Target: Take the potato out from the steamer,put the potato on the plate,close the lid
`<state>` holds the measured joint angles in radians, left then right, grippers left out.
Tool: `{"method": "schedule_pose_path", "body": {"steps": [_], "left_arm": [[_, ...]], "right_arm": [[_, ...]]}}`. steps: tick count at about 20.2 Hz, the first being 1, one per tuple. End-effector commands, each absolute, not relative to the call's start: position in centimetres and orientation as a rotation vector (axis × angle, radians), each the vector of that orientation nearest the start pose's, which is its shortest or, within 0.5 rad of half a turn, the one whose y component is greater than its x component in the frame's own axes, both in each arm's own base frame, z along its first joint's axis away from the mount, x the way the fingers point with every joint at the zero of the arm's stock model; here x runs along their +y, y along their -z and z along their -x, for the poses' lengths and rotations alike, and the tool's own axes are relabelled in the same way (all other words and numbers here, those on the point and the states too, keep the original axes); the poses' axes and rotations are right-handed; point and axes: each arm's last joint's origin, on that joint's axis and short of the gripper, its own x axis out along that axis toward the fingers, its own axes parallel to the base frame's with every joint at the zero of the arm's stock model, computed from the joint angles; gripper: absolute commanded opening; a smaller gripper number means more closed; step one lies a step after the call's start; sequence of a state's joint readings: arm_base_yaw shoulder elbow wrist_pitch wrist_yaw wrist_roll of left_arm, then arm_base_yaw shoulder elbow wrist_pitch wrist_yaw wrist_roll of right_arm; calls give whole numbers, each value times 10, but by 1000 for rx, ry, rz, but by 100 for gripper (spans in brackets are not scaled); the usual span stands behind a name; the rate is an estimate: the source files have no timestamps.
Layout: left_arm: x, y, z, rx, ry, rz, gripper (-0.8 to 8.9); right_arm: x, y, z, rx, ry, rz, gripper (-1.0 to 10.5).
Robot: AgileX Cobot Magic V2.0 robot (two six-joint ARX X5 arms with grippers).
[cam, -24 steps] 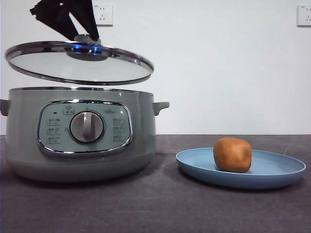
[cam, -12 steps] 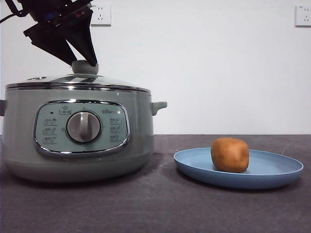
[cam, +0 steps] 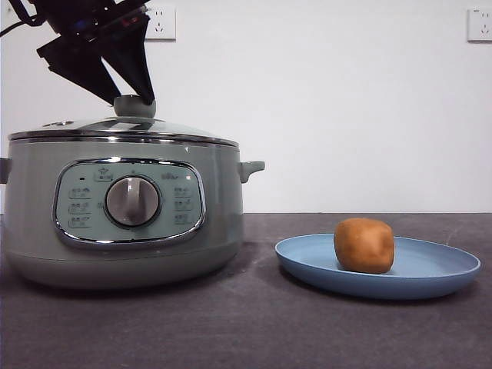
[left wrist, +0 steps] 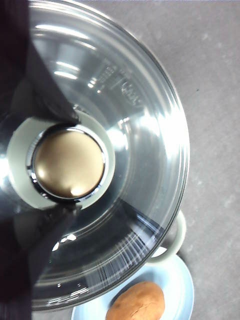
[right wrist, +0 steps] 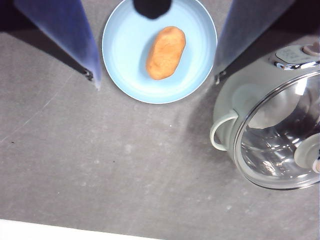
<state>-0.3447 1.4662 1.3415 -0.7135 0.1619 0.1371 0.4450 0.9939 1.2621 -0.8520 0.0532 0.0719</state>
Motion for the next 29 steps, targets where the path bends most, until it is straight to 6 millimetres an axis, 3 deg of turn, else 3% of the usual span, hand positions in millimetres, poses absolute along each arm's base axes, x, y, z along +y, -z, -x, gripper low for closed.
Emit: {"method": "schedule_pose_path", "body": {"steps": [1, 6, 8, 12, 16, 17, 18, 19, 29], "left_arm": [[-109, -347, -289, 753, 526, -192, 440], [-103, -414, -271, 708, 531, -187, 440], [-97, -443, -252, 730, 566, -175, 440], [-92, -477, -217, 762, 806, -112, 439], [-95, -482, -211, 740, 877, -144, 420], [-95, -482, -211, 740, 879, -147, 276], [-95, -482, -211, 736, 882, -153, 40], [-95, -482, -211, 730, 888, -166, 3], [-95, -482, -212, 733, 871, -142, -4]], "right_arm": [[75, -394, -161, 581, -358, 65, 374], [76, -394, -161, 583, -384, 58, 374], [80, -395, -159, 596, -524, 21, 374], [87, -399, -155, 574, -848, -22, 374], [90, -402, -154, 542, -935, -41, 366], [90, -402, -154, 542, -934, -40, 262], [90, -402, -154, 539, -936, -35, 82], [90, -402, -154, 529, -940, -14, -21], [89, -401, -154, 537, -918, 3, -1]]}}
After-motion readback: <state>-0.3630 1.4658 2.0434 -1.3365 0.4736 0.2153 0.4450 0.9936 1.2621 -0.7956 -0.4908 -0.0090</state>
